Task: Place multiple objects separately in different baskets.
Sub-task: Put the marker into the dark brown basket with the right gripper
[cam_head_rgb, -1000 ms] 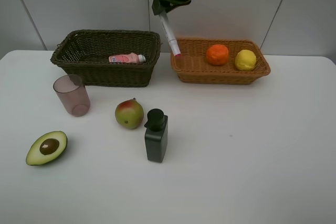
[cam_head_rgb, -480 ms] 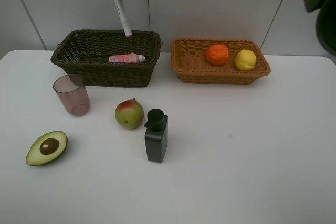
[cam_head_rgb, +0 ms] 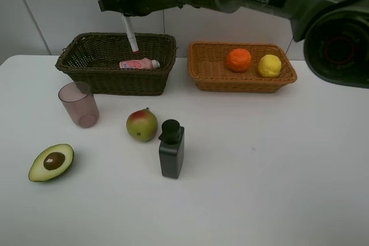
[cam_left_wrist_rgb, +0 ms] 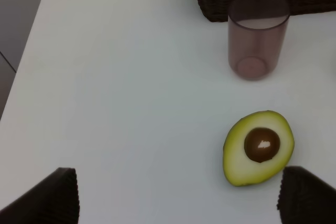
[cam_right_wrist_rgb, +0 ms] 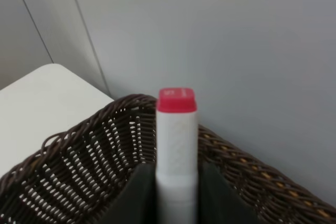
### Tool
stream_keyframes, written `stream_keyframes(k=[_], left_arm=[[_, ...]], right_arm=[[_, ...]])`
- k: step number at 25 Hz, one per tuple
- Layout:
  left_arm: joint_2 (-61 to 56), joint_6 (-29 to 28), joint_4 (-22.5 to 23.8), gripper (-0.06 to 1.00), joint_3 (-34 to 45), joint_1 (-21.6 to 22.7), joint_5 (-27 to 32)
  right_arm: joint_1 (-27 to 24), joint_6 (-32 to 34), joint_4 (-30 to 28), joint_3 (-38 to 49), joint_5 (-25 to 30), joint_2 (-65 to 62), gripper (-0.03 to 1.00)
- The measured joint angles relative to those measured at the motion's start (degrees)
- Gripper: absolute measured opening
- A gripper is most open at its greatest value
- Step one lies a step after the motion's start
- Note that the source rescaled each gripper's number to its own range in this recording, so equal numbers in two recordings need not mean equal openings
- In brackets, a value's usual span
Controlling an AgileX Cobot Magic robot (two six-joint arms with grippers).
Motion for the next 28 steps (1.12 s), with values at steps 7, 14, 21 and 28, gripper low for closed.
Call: stream_keyframes(k=[7, 14, 21, 28], left_arm=[[0.0, 0.0, 0.0, 1.0, 0.0, 0.0, 0.0], [0.0, 0.0, 0.0, 1.0, 0.0, 0.0, 0.0], [0.0, 0.0, 0.0, 1.0, 0.0, 0.0, 0.0], [0.0, 0.0, 0.0, 1.0, 0.0, 0.0, 0.0]], right_arm=[[0.0, -0.07, -4.95, 0.0, -0.21, 1.74, 0.0], [0.0, -0.11, -6.14, 0.0, -0.54, 1.97, 0.0], [0.0, -0.11, -6.14, 0.0, -0.59, 2.18, 0.15], [0.0, -0.11, -8.43, -0.05, -1.1, 2.18, 0.94]])
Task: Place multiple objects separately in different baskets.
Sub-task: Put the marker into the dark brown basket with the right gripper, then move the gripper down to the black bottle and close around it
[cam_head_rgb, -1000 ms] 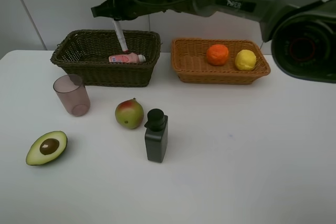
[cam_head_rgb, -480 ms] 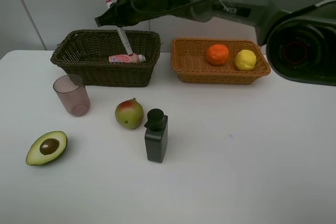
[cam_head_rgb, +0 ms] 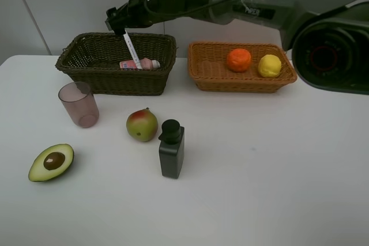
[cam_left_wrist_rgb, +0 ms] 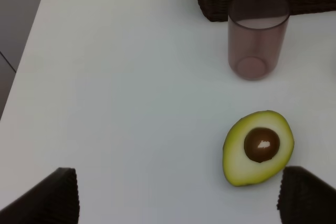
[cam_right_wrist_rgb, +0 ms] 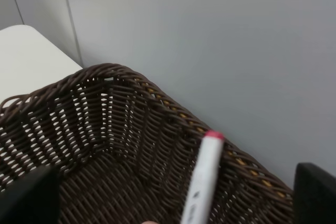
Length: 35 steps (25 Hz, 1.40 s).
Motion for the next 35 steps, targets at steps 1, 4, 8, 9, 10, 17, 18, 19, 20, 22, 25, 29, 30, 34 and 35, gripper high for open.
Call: stream_keyframes(k=[1, 4, 8, 9, 10, 17, 18, 19, 20, 22, 25, 29, 30, 34, 35], left_arm=[[0.0, 0.0, 0.0, 1.0, 0.0, 0.0, 0.0], [0.0, 0.0, 0.0, 1.0, 0.0, 0.0, 0.0], [0.0, 0.0, 0.0, 1.0, 0.0, 0.0, 0.0], [0.0, 0.0, 0.0, 1.0, 0.0, 0.0, 0.0], [0.0, 0.0, 0.0, 1.0, 0.0, 0.0, 0.0], [0.0, 0.0, 0.0, 1.0, 0.0, 0.0, 0.0], [0.0, 0.0, 0.0, 1.0, 0.0, 0.0, 0.0], [0.0, 0.0, 0.0, 1.0, 0.0, 0.0, 0.0], [0.0, 0.0, 0.0, 1.0, 0.0, 0.0, 0.0], [0.0, 0.0, 0.0, 1.0, 0.0, 0.0, 0.0], [0.0, 0.0, 0.0, 1.0, 0.0, 0.0, 0.0], [0.0, 0.0, 0.0, 1.0, 0.0, 0.0, 0.0], [0.0, 0.0, 0.0, 1.0, 0.0, 0.0, 0.0], [0.0, 0.0, 0.0, 1.0, 0.0, 0.0, 0.0], [0.0, 0.0, 0.0, 1.0, 0.0, 0.0, 0.0]], right_arm=[[0.0, 0.0, 0.0, 0.0, -0.04, 0.0, 0.96], [0.0, 0.0, -0.57, 0.0, -0.49, 0.0, 0.99], [0.0, 0.0, -0.62, 0.0, -0.58, 0.0, 0.99], [0.0, 0.0, -0.8, 0.0, -0.58, 0.0, 0.99], [0.0, 0.0, -0.86, 0.0, -0.58, 0.0, 0.99], [0.81, 0.0, -0.97, 0.0, 0.18, -1.44, 1.0], [0.86, 0.0, -0.97, 0.0, 0.84, -2.08, 1.0], [0.91, 0.0, -0.97, 0.0, 1.46, -2.65, 1.0], [0.91, 0.0, -0.97, 0.0, 2.06, -3.4, 1.0], [0.91, 0.0, -1.03, 0.0, 4.42, -5.01, 1.0], [0.91, 0.05, -1.03, 0.0, 9.69, -7.57, 1.0], [0.91, 3.11, -1.91, 0.0, 17.05, -11.4, 1.0], [0.91, 4.86, -2.87, 0.0, 18.74, -12.3, 1.0], [0.91, 12.97, -9.78, -0.12, 25.39, -15.77, 1.0], [1.03, 14.7, -11.4, -0.12, 27.59, -16.5, 1.0]])
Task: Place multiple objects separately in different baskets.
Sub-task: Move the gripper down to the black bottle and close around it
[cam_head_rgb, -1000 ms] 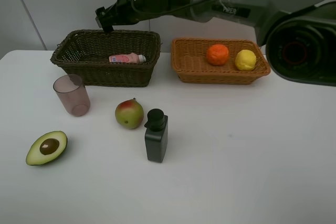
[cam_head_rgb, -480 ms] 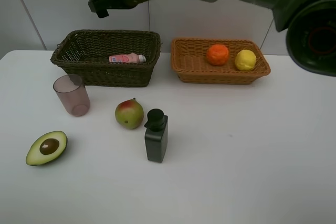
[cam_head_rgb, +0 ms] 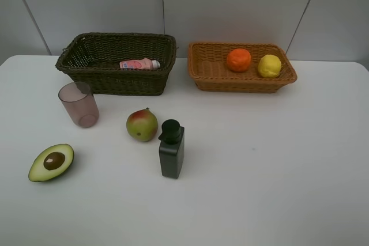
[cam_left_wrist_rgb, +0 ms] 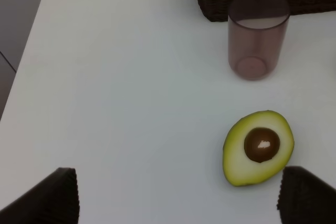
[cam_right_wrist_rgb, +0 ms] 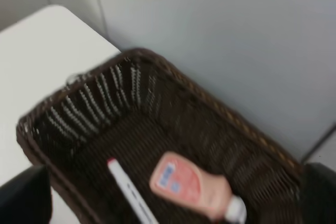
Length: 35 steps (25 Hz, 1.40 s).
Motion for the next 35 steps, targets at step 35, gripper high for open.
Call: stream_keyframes(k=[35], left_arm=[[0.0, 0.0, 0.0, 1.0, 0.0, 0.0, 0.0]], right_arm=[[8.65, 50.63, -10.38, 21.26, 28.52, -5.77, 1.0]])
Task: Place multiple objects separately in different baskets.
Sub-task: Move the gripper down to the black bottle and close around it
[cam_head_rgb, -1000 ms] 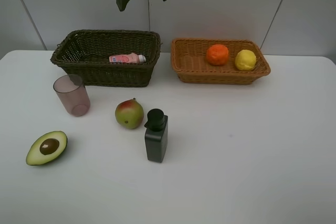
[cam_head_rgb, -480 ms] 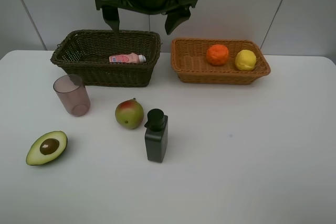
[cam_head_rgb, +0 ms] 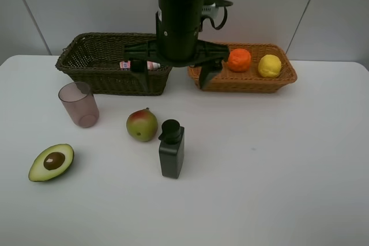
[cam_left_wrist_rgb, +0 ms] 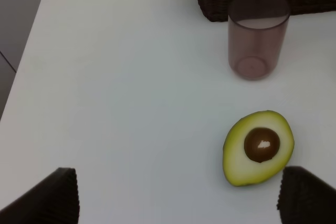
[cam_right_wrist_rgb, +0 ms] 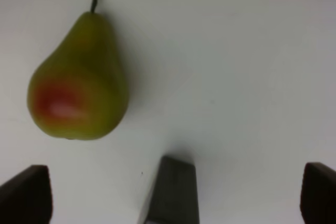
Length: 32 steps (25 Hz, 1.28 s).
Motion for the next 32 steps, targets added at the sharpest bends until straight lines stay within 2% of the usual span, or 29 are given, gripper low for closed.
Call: stream_keyframes(k=[5, 15, 32], left_arm=[[0.0, 0.0, 0.0, 1.0, 0.0, 0.0, 0.0], [0.0, 0.0, 0.0, 1.0, 0.0, 0.0, 0.0], [0.0, 0.0, 0.0, 1.0, 0.0, 0.0, 0.0]], right_arm=[[0.0, 2.38, 2.27, 4.51, -0.18, -0.05, 1.0], [0.0, 3.22, 7.82, 14.44, -8.24, -0.05, 1.0], [2.31, 3.29, 10.54, 17.09, -11.59, 0.41, 1.0]])
